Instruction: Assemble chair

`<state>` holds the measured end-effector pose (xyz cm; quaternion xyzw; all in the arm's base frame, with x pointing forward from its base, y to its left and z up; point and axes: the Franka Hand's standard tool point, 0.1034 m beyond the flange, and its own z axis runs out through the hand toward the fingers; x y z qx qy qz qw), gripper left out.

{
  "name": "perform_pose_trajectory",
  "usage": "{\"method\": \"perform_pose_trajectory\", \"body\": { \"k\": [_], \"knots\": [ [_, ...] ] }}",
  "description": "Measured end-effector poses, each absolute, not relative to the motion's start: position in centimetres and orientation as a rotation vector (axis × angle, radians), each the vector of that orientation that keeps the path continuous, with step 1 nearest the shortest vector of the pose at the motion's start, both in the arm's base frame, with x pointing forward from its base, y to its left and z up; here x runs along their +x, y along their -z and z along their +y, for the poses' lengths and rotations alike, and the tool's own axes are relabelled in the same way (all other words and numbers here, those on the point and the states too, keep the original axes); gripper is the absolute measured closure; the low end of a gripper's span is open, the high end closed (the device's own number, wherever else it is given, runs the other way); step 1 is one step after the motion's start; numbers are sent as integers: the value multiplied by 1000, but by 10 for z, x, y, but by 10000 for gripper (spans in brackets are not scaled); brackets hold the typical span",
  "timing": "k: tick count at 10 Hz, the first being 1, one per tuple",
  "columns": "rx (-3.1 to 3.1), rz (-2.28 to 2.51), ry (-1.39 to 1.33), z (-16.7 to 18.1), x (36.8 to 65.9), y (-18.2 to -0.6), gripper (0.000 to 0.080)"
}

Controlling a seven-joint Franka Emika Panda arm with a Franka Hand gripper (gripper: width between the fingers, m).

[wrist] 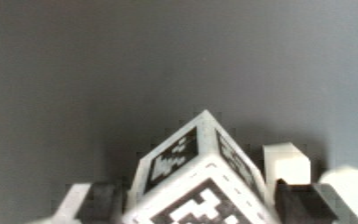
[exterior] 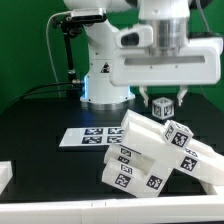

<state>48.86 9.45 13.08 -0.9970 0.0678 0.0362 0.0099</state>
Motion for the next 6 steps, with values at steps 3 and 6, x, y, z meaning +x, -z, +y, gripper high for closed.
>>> {"method": "perform_pose_trajectory", "body": {
  "k": [3,6],
  "knots": [
    [-3116,213,-105,94,487,-124,403],
    [-3119,189,-109,93,488,-126,403]
  ]
}}
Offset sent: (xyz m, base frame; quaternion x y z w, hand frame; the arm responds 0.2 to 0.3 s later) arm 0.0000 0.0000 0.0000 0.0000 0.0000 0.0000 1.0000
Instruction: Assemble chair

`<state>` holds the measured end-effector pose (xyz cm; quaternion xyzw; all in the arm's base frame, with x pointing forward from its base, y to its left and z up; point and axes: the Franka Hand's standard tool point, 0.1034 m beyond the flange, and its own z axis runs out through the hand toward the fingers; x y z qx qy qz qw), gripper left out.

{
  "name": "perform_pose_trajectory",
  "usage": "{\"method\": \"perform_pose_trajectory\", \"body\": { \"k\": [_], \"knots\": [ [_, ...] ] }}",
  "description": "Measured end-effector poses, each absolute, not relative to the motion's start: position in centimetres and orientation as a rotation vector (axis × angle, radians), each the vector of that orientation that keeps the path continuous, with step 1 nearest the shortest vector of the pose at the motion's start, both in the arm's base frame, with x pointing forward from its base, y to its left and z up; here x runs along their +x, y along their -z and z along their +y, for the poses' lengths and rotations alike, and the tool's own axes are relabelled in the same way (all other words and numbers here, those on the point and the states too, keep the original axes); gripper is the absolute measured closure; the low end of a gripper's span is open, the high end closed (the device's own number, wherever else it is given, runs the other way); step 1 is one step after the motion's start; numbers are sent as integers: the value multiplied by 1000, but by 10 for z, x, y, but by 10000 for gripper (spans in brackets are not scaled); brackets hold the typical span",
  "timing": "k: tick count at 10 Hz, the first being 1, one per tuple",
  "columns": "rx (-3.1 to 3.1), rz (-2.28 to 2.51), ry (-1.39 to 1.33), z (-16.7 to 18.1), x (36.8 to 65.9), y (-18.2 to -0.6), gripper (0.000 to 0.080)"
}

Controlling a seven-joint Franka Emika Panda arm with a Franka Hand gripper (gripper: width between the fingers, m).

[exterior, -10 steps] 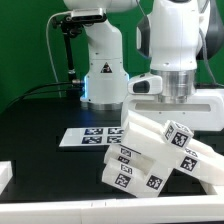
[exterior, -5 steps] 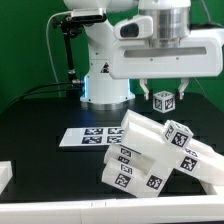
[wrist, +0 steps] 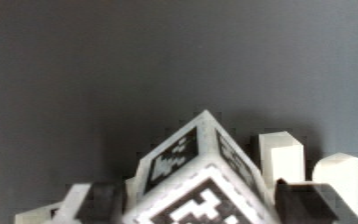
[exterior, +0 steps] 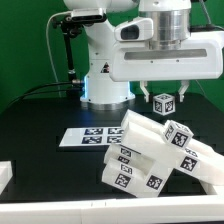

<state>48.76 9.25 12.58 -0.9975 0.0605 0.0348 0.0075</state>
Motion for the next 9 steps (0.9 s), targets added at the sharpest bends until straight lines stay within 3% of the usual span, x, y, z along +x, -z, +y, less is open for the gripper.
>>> {"method": "perform_pose_trajectory", "body": {
  "k": [3,7,9],
  "knots": [
    [-3130,32,-64,79,512,-161,403],
    [-3152,-51,-87,70,513,-152,403],
    [-3177,-182,-54,53,543,-166,403]
  ]
}}
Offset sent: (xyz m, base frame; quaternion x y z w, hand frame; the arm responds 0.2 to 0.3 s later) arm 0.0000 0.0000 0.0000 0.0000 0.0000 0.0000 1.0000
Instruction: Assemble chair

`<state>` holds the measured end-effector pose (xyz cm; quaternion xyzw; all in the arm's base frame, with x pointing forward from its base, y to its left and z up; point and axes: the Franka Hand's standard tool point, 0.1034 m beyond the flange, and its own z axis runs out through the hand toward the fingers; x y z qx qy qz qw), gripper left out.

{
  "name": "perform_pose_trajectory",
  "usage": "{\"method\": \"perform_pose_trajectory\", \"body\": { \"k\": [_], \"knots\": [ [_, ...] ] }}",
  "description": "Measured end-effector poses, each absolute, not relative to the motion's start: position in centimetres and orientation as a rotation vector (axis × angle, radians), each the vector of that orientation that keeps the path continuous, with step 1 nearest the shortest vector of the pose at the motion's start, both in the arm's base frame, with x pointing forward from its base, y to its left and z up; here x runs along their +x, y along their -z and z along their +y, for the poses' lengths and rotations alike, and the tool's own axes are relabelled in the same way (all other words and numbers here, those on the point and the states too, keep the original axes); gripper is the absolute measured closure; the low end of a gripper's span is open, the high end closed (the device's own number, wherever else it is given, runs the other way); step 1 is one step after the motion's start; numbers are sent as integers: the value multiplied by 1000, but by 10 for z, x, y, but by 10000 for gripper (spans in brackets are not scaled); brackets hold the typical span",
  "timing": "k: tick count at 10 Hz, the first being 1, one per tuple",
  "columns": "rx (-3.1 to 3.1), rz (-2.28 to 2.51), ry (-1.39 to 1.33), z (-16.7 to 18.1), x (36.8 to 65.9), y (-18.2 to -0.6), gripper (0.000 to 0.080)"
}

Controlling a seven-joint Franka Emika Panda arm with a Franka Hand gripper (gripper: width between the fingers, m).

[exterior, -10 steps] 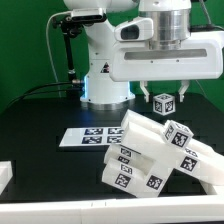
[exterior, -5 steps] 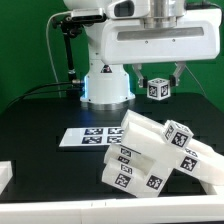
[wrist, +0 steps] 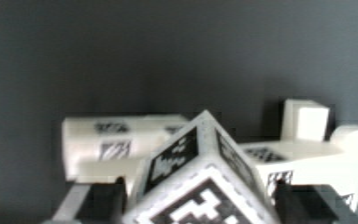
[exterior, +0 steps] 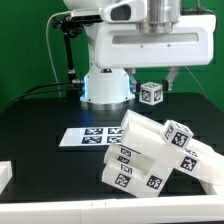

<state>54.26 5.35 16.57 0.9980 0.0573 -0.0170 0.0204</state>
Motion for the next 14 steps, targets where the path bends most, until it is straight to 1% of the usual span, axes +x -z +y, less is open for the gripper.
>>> {"method": "perform_pose_trajectory", "body": {
  "k": [2,5,6,8,9,12,13,14],
  "knots": [
    [3078,245,43,45,550,-156,403],
    [3076,232,28,41,543,-142,403],
    [3072,257,5,35,544,-138,403],
    [3061,268,-25,11,538,-118,403],
    [3059,257,-59,3,545,-118,403],
    [3057,241,-68,0,550,-119,403],
    [3068,235,-17,2,545,-124,403],
    [3078,235,5,4,544,-133,403]
  ]
}}
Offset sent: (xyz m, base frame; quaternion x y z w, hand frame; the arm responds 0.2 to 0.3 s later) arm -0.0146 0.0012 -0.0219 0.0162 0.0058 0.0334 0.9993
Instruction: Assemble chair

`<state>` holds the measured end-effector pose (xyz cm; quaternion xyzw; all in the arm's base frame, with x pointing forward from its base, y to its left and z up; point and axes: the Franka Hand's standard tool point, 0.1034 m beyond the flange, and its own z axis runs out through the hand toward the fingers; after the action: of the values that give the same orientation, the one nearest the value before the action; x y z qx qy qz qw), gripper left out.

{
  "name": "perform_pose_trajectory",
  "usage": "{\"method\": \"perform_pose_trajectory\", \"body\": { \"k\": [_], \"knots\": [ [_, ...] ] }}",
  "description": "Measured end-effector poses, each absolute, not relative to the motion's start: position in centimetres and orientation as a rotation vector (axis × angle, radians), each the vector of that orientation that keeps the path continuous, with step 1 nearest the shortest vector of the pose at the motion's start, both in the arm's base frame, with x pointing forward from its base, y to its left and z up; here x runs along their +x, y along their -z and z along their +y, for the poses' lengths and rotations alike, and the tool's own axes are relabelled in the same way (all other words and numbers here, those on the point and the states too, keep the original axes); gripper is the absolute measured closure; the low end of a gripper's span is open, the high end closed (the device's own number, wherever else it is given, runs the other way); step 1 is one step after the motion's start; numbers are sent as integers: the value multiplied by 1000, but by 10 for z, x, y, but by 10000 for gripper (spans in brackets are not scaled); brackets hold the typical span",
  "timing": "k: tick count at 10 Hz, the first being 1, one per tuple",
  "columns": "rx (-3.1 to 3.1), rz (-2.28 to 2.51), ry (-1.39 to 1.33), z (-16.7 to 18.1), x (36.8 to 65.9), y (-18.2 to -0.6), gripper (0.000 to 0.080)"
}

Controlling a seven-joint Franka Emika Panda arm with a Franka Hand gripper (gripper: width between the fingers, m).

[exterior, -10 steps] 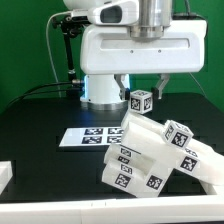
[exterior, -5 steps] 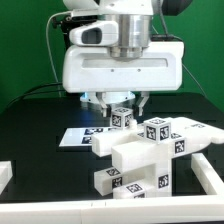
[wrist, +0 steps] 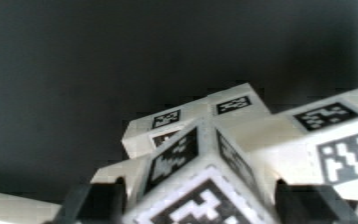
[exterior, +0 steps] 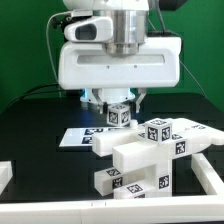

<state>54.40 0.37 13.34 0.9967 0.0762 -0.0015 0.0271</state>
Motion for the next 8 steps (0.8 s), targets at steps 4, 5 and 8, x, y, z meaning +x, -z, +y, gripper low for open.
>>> {"method": "perform_pose_trajectory", "body": {
  "k": [4,5,8],
  "knots": [
    [3096,236,-26,21,549,-154,403],
    [3090,247,-42,23,551,-150,403],
    [3078,257,-67,28,554,-136,403]
  ]
}}
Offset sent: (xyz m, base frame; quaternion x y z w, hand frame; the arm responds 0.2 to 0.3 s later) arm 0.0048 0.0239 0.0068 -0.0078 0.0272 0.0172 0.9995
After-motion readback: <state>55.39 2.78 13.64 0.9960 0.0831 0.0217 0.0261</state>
